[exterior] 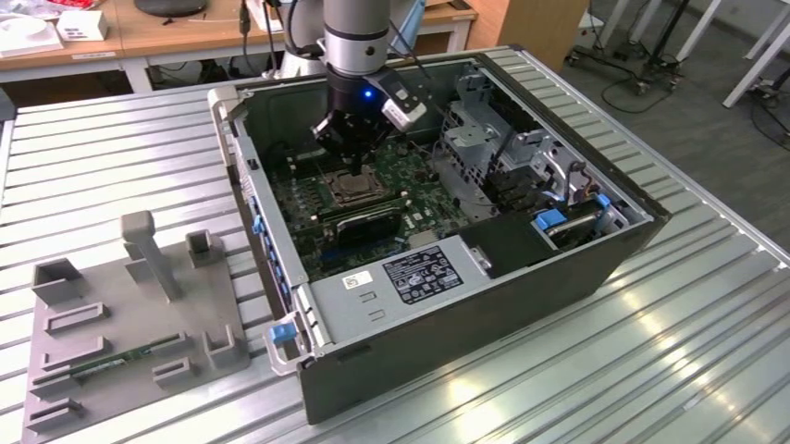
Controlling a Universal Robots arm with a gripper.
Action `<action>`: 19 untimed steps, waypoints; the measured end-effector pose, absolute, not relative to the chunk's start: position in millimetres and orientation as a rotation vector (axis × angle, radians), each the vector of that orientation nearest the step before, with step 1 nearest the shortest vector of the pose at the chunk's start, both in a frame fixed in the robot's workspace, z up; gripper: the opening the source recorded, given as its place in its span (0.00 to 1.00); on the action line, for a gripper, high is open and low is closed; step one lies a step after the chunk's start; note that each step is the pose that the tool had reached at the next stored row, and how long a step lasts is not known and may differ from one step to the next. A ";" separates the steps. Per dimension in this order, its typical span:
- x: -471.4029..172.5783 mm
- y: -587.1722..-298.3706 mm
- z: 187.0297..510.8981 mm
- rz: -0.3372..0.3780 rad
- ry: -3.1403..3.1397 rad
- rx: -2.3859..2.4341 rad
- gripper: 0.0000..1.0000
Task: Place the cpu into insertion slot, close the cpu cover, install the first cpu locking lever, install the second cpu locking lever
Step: 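Install the first cpu locking lever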
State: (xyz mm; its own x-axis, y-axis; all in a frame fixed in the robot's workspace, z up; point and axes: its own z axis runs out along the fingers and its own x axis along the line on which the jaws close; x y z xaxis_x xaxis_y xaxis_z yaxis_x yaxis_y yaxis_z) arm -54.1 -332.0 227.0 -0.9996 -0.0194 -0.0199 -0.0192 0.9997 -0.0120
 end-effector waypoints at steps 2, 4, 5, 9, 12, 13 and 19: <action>-53.8 -332.0 227.0 -0.018 3.121 -0.030 0.11; -53.8 -332.0 227.0 -0.018 3.121 -0.030 0.11; -53.7 -332.0 227.0 -0.018 3.121 -0.030 0.11; -53.7 -332.0 227.0 -0.018 3.121 -0.030 0.11; -54.6 -331.9 227.0 -0.018 3.121 -0.030 0.11; -55.7 -332.0 227.0 -0.018 3.121 -0.030 0.11; -68.1 -332.0 226.9 -0.018 3.121 -0.030 0.11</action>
State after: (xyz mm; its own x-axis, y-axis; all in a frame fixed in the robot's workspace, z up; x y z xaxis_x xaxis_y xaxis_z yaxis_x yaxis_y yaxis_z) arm -68.1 -332.0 226.9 -0.9996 -0.0194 -0.0200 -0.0192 0.9997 -0.0119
